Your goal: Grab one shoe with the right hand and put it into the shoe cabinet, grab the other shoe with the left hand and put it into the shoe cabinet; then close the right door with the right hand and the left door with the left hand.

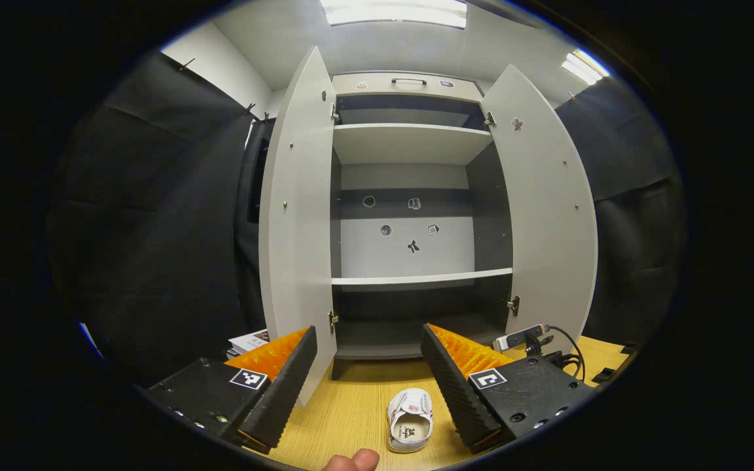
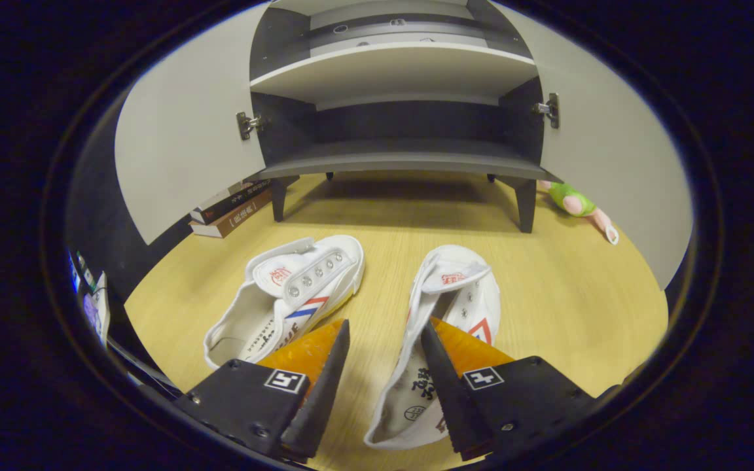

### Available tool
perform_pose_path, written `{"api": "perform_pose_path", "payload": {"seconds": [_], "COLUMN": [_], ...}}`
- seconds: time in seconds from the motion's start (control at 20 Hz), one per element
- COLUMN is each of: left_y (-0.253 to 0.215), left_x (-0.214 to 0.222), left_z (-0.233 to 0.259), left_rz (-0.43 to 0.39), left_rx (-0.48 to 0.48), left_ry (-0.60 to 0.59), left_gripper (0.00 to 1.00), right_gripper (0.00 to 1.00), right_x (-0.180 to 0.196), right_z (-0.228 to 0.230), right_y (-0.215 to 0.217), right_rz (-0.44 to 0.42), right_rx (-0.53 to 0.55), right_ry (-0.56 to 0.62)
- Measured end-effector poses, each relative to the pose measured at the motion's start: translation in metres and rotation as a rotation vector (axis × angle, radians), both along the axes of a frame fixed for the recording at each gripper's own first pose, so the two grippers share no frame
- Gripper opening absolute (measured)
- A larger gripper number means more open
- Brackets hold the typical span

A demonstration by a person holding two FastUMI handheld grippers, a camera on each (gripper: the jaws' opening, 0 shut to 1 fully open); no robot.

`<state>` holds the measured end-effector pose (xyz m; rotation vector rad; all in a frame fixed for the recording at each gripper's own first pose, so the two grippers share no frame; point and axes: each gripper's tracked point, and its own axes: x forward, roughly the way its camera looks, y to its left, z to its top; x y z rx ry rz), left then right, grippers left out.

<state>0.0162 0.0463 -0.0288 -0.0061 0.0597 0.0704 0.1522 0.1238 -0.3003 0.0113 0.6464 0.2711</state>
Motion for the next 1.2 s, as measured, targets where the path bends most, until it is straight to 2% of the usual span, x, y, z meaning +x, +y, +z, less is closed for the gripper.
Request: {"api": "perform_pose_path", "payload": {"seconds": [0.05, 0.2, 0.25, 0.3, 0.35, 0.4, 0.5, 0.7, 0.9, 1.05, 1.2], "left_y": [0.000, 0.003, 0.003, 0.003, 0.003, 0.004, 0.004, 0.000, -0.004, -0.006, -0.005], "left_x": [0.000, 0.001, 0.002, 0.002, 0.003, 0.004, 0.005, 0.007, 0.007, 0.009, 0.011], "left_z": [-0.001, -0.003, -0.003, -0.003, -0.003, -0.003, -0.003, -0.004, -0.001, -0.001, -0.001], "left_rz": [0.001, 0.016, 0.017, 0.017, 0.018, 0.020, 0.021, 0.010, 0.002, -0.002, 0.002], "left_rx": [-0.001, -0.018, -0.026, -0.031, -0.032, -0.028, -0.024, -0.020, -0.013, -0.009, -0.007], "left_ry": [0.003, 0.008, 0.008, 0.011, 0.013, 0.013, 0.013, 0.016, 0.010, 0.004, 0.003], "left_gripper": [0.96, 0.96, 0.96, 0.96, 0.96, 0.96, 0.96, 0.96, 0.96, 0.96, 0.96], "right_gripper": [0.70, 0.62, 0.53, 0.34, 0.35, 0.10, 0.04, 0.03, 0.04, 0.03, 0.03], "right_x": [0.001, 0.005, 0.006, 0.007, 0.010, 0.010, 0.009, 0.010, 0.004, -0.010, -0.030], "right_z": [-0.005, -0.013, -0.013, -0.011, -0.012, -0.010, -0.009, 0.014, 0.053, 0.103, 0.161], "right_y": [0.000, -0.006, -0.009, -0.013, -0.021, -0.023, -0.023, -0.037, -0.047, -0.063, -0.062], "right_rz": [0.005, -0.004, -0.011, -0.021, -0.055, -0.073, -0.077, -0.054, -0.079, -0.080, -0.062], "right_rx": [-0.013, -0.079, -0.088, -0.080, -0.081, -0.045, -0.004, -0.138, -0.063, -0.086, -0.044], "right_ry": [0.011, -0.006, -0.017, -0.022, -0.025, -0.024, -0.017, -0.147, -0.202, -0.318, -0.395]}}
